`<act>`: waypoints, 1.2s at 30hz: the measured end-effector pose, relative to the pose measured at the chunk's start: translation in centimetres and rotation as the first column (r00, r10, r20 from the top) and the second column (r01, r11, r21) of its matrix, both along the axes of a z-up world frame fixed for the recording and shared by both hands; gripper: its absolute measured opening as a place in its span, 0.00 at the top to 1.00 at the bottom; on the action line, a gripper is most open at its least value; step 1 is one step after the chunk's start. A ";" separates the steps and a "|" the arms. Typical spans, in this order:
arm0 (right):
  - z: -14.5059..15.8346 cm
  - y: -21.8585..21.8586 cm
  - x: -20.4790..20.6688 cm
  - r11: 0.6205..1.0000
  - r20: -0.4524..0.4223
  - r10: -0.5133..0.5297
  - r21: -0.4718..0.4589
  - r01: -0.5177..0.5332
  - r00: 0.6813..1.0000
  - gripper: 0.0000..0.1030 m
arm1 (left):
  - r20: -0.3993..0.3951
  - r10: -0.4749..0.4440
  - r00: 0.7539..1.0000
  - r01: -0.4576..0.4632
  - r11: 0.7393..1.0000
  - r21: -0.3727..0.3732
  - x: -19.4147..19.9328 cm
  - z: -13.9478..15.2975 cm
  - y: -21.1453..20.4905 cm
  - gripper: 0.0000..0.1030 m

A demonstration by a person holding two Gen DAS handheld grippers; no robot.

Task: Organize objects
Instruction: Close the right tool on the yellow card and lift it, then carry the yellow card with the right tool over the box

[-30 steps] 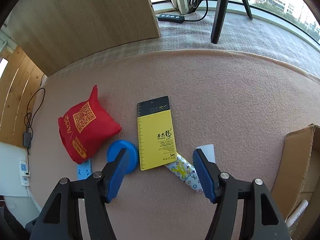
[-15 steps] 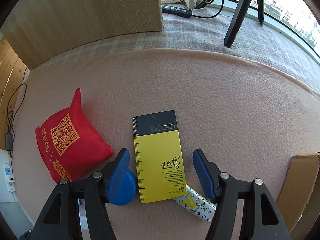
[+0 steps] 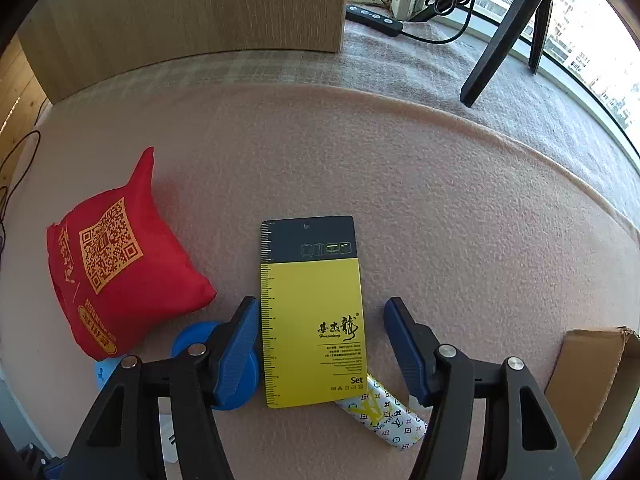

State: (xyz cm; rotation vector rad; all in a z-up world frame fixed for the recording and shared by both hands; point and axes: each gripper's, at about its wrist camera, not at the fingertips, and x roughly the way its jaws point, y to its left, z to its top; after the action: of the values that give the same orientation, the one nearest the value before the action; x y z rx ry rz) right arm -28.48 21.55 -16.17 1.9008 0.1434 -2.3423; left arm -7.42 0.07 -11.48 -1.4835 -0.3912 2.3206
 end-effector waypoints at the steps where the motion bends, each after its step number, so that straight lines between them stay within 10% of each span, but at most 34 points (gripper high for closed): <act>1: 0.0 0.0 0.0 1.000 0.000 0.003 0.000 -0.003 1.000 0.46 | 0.001 -0.001 1.000 0.001 1.000 0.001 -0.1 -0.1 0.0 0.48; 36: 10.3 10.7 10.5 0.947 -0.179 -0.177 -0.299 0.118 0.968 0.55 | -0.023 -0.084 0.996 0.084 0.996 0.002 -1.0 0.5 5.3 0.48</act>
State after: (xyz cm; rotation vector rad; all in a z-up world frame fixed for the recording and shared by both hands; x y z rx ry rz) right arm -18.00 32.26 -5.90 1.5841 -0.3173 -2.4879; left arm -8.38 5.34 -11.01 -1.4429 -0.3202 2.2683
